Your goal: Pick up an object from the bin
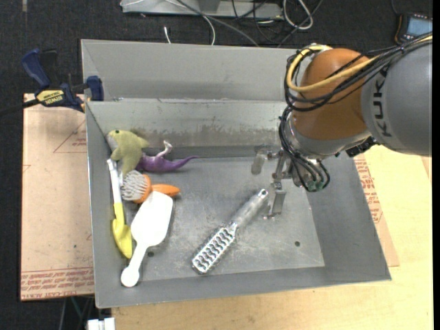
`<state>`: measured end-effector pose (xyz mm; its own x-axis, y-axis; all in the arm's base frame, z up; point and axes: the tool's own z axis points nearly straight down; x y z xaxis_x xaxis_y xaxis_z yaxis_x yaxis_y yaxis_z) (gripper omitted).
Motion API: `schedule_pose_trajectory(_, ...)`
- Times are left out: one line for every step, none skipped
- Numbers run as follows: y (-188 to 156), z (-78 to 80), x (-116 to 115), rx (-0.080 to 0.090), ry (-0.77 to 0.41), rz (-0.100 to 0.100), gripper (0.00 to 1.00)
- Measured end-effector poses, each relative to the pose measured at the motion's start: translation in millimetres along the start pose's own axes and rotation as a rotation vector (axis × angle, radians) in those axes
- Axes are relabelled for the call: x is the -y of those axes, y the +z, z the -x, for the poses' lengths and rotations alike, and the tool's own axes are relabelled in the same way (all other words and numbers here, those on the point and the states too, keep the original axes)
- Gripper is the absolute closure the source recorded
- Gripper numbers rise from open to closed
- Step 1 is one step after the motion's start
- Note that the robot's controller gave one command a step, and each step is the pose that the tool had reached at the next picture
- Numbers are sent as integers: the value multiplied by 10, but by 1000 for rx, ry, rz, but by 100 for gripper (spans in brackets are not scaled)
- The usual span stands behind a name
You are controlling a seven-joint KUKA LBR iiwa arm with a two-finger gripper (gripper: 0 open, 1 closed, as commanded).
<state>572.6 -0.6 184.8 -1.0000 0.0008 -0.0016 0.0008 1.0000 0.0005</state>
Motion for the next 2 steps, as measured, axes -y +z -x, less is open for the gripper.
schedule_pose_trajectory(0, 0, 0, 0, 0, 0, 0)
schedule_pose_trajectory(708, -230, 64, -2, -210, 1, 0)
